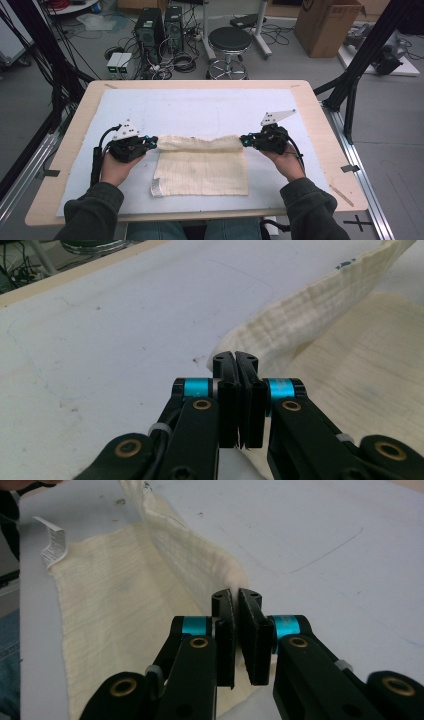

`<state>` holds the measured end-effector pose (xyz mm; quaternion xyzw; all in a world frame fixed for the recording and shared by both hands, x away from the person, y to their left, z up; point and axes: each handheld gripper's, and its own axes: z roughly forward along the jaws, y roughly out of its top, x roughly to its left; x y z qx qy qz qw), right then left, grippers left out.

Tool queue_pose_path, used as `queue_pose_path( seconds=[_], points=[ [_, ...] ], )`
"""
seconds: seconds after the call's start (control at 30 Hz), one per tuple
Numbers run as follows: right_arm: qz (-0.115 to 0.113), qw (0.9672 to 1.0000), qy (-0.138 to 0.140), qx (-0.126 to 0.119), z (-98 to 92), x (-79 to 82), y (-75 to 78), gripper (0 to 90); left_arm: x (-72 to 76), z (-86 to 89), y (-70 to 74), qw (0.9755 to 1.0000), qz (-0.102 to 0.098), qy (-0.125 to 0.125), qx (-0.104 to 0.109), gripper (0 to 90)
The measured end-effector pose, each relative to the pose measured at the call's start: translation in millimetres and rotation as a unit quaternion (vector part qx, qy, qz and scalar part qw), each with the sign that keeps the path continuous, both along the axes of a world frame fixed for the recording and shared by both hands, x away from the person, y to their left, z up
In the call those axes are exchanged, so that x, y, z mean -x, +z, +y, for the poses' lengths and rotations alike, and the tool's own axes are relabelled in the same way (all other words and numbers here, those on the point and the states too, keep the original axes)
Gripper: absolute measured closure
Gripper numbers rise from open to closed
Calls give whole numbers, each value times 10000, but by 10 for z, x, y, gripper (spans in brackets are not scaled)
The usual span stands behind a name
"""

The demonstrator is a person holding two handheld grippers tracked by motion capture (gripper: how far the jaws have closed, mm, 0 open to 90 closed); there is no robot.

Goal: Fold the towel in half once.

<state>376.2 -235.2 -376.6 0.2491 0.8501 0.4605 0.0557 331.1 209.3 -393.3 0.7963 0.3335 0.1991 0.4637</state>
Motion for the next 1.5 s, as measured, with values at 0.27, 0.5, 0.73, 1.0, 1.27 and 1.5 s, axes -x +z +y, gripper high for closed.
queue_pose_path(
  seconds=[0.27,0.5,0.73,1.0,1.27,1.5],
  points=[
    [-30,9999,58,-81,-18,140,-47,853,105,38,-9,10000,18,-55,25,877],
    [-102,9998,121,-142,-17,205,-5,853,188,81,79,9998,-72,-63,177,877],
    [-159,9996,175,-119,-26,297,34,853,291,102,111,9996,-104,-141,200,877],
    [-183,9996,222,-73,-24,374,5,853,435,111,60,9995,-131,-197,226,876],
    [-140,9997,214,8,-47,455,-78,852,570,72,-33,9993,-144,-304,147,876],
    [-118,9997,207,80,-66,539,-137,850,666,40,-148,9992,-75,-402,44,875]
  ],
)
